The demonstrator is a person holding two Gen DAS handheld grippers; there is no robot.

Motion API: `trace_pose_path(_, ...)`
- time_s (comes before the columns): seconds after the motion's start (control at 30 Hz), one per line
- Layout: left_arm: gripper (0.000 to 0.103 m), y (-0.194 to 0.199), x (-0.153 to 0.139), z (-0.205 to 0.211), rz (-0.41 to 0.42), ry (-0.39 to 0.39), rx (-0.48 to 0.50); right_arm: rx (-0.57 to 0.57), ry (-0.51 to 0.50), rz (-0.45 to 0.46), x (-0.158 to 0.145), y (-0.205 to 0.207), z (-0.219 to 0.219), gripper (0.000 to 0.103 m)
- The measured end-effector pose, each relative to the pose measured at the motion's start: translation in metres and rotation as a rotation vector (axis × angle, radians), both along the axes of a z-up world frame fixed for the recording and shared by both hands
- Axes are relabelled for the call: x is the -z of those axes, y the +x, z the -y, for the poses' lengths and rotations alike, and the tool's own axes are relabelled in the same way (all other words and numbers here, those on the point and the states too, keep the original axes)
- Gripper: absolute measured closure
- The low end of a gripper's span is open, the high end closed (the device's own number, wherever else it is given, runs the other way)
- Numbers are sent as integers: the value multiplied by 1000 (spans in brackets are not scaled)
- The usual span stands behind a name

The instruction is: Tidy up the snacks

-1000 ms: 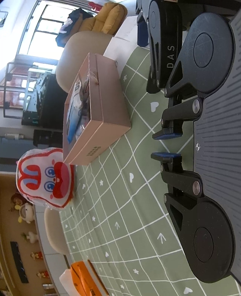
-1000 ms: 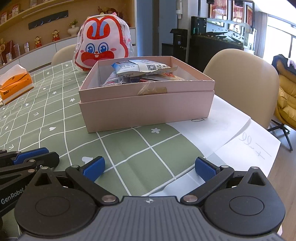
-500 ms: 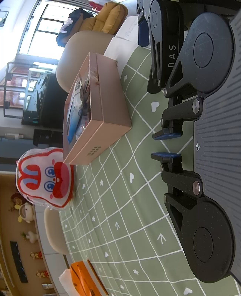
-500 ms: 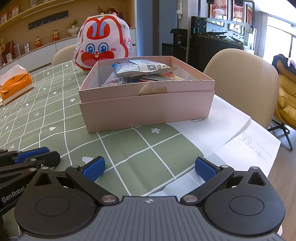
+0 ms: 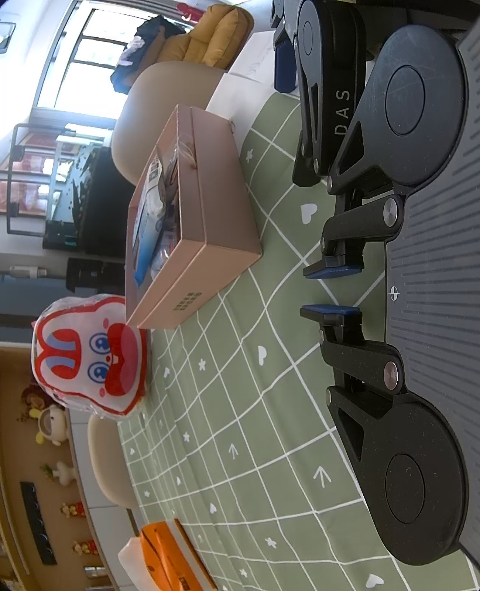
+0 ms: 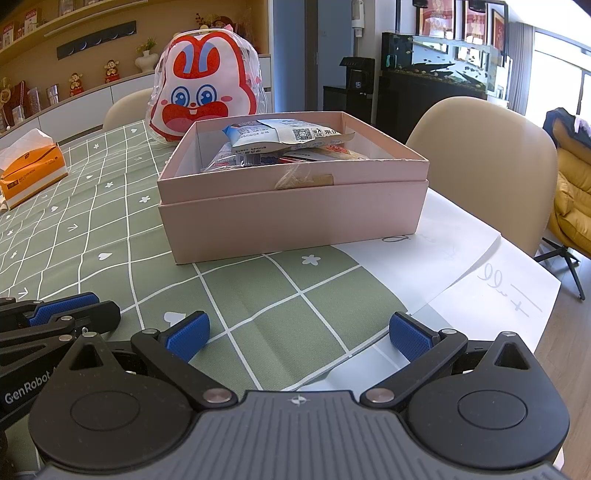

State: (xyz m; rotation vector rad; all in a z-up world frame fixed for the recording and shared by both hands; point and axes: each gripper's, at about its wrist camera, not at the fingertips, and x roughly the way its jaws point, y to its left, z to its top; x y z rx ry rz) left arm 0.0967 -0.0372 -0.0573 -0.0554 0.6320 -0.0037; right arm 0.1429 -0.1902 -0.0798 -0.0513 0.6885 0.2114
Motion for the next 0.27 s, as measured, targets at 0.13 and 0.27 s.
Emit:
trace_pose_path(0.13,83,0,0,0,0,-3,0,0,0,0,0,0,0,0)
trace_pose_path(0.27,83,0,0,-2,1,-14,1,0,0,0,0,0,0,0)
